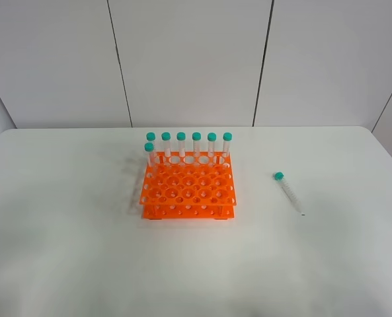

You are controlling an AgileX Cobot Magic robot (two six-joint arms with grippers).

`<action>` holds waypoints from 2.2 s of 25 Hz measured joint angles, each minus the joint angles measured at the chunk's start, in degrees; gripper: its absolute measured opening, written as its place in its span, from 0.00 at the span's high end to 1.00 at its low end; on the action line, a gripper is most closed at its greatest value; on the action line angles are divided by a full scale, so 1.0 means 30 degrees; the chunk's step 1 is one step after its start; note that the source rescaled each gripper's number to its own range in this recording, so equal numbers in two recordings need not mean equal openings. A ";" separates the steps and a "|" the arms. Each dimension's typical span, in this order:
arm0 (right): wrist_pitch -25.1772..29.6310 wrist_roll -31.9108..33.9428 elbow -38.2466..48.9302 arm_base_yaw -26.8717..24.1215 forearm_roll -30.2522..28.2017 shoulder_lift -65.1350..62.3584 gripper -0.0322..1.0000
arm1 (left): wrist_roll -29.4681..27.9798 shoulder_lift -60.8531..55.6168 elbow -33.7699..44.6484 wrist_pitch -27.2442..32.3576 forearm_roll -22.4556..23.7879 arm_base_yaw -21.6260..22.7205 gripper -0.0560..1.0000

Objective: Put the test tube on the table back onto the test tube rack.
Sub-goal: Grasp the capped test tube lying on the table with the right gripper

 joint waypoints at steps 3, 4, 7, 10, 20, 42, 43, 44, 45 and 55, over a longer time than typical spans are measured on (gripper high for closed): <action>0.0000 0.0000 0.0000 0.0000 0.0000 0.0000 0.06 | 0.0000 0.0000 0.0000 0.0000 0.0000 0.0000 0.03; 0.0000 0.0000 0.0000 0.0000 0.0000 0.0000 0.06 | 0.0000 0.0000 0.0000 0.0000 -0.0100 0.0000 0.03; 0.0000 0.0000 0.0000 0.0000 0.0000 0.0000 0.06 | 0.0000 0.0000 0.0000 0.0000 -0.0100 0.0000 0.03; -0.0019 0.0000 0.0000 0.0000 0.0000 0.0000 0.06 | 0.0000 0.0000 0.0000 0.0000 -0.0100 0.0000 0.03; -0.1169 0.0640 -0.2646 0.0000 0.0000 0.6784 0.06 | 0.0000 0.0000 0.0000 0.0000 -0.0100 0.0000 0.03; -0.2311 -0.0367 -1.3477 0.0244 0.0000 3.3178 0.06 | 0.0000 0.0000 0.0000 0.0000 0.0000 0.0000 0.03; -0.2466 -0.0513 -1.3765 0.0407 0.0000 3.3656 0.06 | 0.0000 0.0000 0.0000 0.0000 0.0000 0.0000 0.03; -0.2753 -0.0591 -1.3939 0.0530 0.0000 3.4146 0.06 | 0.0000 0.0000 0.0000 0.0000 0.0000 0.0000 0.03; -0.3060 -0.0591 -1.4089 0.0696 0.0000 3.4578 0.06 | 0.0000 0.0000 0.0000 0.0000 -0.0100 0.0000 0.03; -0.4693 -0.0871 -1.4215 0.0852 0.0589 3.6767 0.06 | 0.0000 0.0000 0.0000 0.0000 -0.0100 0.0000 0.03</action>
